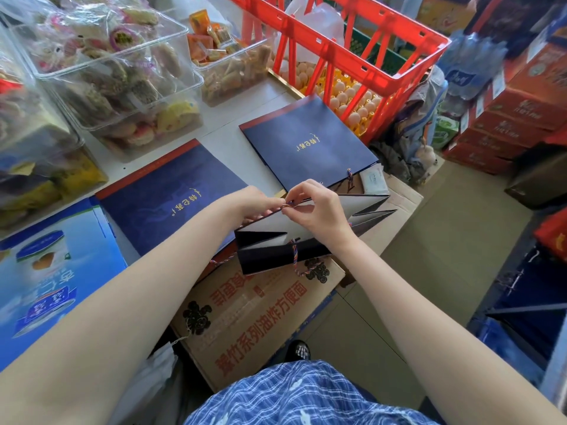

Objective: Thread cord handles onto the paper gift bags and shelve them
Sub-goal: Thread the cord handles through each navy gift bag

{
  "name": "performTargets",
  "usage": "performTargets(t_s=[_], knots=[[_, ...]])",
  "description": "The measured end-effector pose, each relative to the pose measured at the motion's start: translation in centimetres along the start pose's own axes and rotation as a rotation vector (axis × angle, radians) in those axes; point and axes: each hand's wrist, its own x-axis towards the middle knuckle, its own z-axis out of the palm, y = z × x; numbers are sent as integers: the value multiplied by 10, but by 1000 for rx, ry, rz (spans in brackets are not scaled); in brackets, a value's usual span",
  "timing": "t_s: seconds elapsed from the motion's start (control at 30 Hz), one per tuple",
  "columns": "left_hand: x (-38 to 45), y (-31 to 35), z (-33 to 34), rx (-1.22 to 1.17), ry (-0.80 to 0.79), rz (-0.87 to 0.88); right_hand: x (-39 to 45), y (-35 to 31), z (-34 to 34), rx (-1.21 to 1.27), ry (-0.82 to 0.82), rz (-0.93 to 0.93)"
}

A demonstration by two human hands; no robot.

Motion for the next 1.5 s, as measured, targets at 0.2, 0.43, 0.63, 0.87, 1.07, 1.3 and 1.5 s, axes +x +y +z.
performTargets(t_s=[0.2,0.43,0.63,0.87,1.07,1.3,1.5], knots=[[16,1,9,-309,-55,-100,-8,0,-1,-36,15,-47],[16,-1,21,40,415,156,-13,-1,-2,-148,-40,51],[24,-9,25,-2,555,145,-13,-4,10,-250,-69,154],[24,-14,23,-613,447,100,-8,-9,20,-315,-14,231],[11,-1,20,-863,415,99,-3,-18,35,-205,111,265],[-3,-17,4,-465,41,163,-3,-7,34,-151,94,248],[-2,-21,7,-504,137,124,-7,-6,36,-91,71,167]])
